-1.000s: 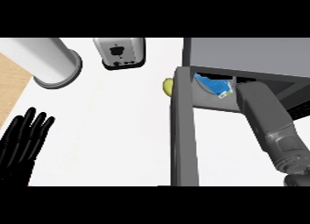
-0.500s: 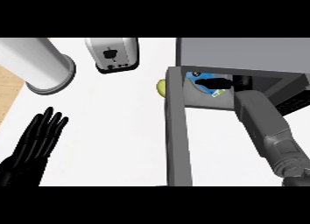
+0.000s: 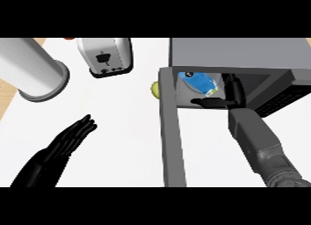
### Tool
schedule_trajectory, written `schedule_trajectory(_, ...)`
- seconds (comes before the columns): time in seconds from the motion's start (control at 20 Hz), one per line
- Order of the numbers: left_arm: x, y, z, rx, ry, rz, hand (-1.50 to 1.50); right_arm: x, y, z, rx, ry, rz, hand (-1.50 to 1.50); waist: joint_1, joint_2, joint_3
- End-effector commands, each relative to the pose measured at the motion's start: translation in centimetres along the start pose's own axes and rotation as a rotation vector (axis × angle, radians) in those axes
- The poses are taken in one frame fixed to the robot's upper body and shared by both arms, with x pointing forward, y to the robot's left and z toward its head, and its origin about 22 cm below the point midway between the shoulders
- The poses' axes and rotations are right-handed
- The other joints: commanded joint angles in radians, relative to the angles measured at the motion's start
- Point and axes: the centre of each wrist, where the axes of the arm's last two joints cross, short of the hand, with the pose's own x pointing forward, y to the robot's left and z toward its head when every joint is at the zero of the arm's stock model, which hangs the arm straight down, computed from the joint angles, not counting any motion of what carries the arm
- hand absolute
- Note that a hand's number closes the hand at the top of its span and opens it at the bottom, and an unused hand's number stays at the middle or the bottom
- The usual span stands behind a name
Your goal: Pick up the milk, place it into the microwave and close the microwave
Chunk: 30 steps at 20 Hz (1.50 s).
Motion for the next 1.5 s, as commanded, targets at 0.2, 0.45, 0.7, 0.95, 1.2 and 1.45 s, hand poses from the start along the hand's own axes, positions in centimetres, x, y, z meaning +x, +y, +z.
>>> schedule_trajectory(0.2,-1.2,-1.4,-2.3,-0.177,0.04,-0.052,1.5,-2.7,0.0,4.2,0.033,-0.032,-0.046,-1.5,-0.028,-0.013,-0.001)
schedule_trajectory(0.45,-3.1,-2.9,-5.0,-0.162,0.101,-0.03,1.5,-3.2,-2.6,6.5,0.069,-0.022,-0.075,-1.5,-0.06,-0.024,-0.003)
schedule_trajectory(0.7,-5.6,-4.7,-5.8,-0.274,0.151,-0.135,1.5,-3.0,-3.5,8.5,0.058,-0.013,-0.062,-1.5,-0.073,-0.025,-0.004)
schedule_trajectory(0.95,-6.5,-6.5,-6.4,-0.371,0.22,-0.122,1.5,-1.8,-4.4,11.8,0.079,-0.071,-0.06,-1.5,-0.089,-0.03,-0.005)
schedule_trajectory(1.2,-10.2,-10.2,-6.8,-0.429,0.245,-0.06,1.5,1.0,-6.2,13.8,0.076,-0.076,-0.057,-1.5,-0.09,-0.022,-0.005)
schedule_trajectory(1.45,-11.3,-14.0,-6.5,-0.541,0.201,-0.12,1.5,5.2,-9.2,16.3,0.037,-0.117,-0.037,-1.5,-0.088,-0.021,-0.005)
